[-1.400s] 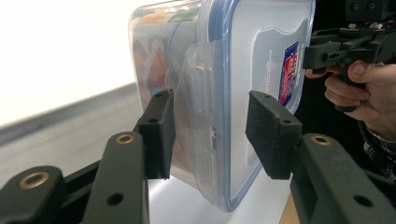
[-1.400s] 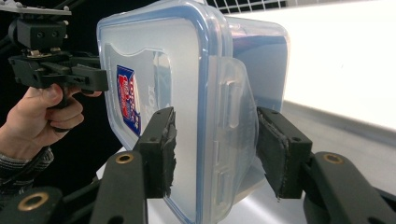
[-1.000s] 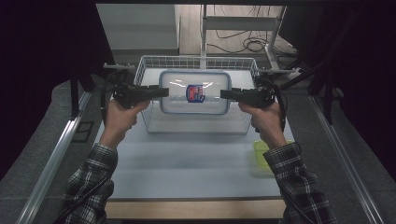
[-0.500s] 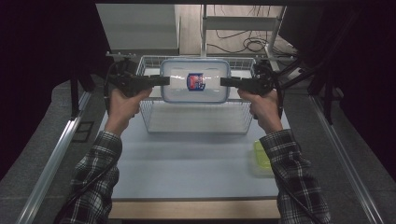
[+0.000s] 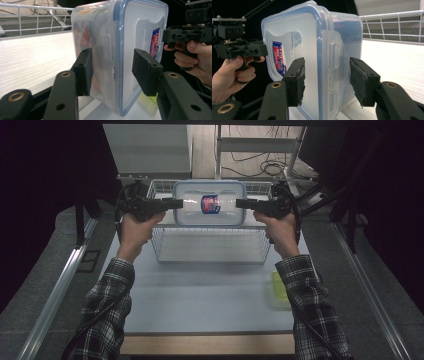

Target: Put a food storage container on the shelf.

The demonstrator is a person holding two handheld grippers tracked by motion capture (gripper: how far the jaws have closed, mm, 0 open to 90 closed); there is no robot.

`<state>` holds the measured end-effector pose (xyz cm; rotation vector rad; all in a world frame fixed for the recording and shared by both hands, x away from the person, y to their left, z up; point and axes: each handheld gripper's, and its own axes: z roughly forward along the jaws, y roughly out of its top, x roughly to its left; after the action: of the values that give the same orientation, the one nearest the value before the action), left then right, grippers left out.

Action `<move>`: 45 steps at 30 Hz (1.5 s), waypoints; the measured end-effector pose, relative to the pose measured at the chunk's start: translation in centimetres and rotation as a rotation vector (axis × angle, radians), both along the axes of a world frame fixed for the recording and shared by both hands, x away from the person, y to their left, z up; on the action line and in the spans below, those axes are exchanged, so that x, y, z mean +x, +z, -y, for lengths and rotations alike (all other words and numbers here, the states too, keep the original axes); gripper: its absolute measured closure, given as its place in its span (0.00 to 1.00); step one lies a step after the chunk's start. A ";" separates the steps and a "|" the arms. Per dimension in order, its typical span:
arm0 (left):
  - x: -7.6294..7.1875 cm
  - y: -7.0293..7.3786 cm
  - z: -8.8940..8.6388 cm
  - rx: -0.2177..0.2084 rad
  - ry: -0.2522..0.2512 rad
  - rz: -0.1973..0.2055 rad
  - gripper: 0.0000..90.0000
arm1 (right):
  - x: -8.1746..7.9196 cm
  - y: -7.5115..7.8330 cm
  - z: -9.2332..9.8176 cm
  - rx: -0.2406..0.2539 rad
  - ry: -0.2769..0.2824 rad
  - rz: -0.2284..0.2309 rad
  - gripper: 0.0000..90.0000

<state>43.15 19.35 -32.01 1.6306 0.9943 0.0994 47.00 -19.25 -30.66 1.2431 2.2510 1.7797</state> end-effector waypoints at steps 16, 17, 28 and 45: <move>-0.4 -0.4 0.8 0.027 0.040 0.033 0.50 | -0.7 -0.1 -0.4 -0.033 -0.042 0.024 0.52; -0.3 -0.4 0.8 0.026 0.040 0.032 0.50 | -0.7 -0.1 -0.4 -0.034 -0.042 0.024 0.52; 0.2 -0.8 0.9 0.025 0.043 0.008 0.43 | -0.8 -0.9 -1.0 -0.132 -0.054 0.026 0.51; 1.0 -1.8 0.9 0.023 0.087 -0.022 0.36 | -0.6 -0.6 -1.8 -0.128 -0.116 0.035 0.52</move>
<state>44.12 18.45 -33.78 1.6122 1.0849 0.1518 46.42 -17.44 -31.30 1.2794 2.1871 1.5788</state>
